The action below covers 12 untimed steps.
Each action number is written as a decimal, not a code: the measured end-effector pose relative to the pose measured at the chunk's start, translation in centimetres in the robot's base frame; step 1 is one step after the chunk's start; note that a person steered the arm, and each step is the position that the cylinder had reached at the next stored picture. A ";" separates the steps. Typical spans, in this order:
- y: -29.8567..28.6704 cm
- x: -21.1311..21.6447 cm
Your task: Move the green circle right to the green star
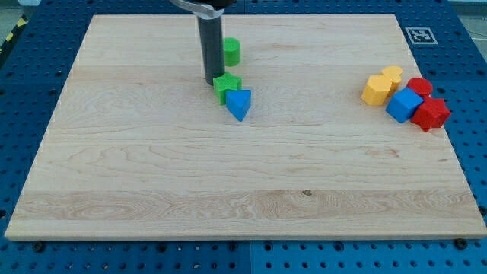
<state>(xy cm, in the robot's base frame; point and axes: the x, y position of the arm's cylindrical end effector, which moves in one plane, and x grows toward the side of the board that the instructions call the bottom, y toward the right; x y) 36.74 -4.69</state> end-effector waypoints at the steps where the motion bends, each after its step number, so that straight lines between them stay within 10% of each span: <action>1: -2.5 -1.0; 3: -7.9 -7.4; 8: 10.6 -7.4; 10: 11.4 2.8; 12: 13.1 -3.1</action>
<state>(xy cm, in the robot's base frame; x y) 33.69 8.38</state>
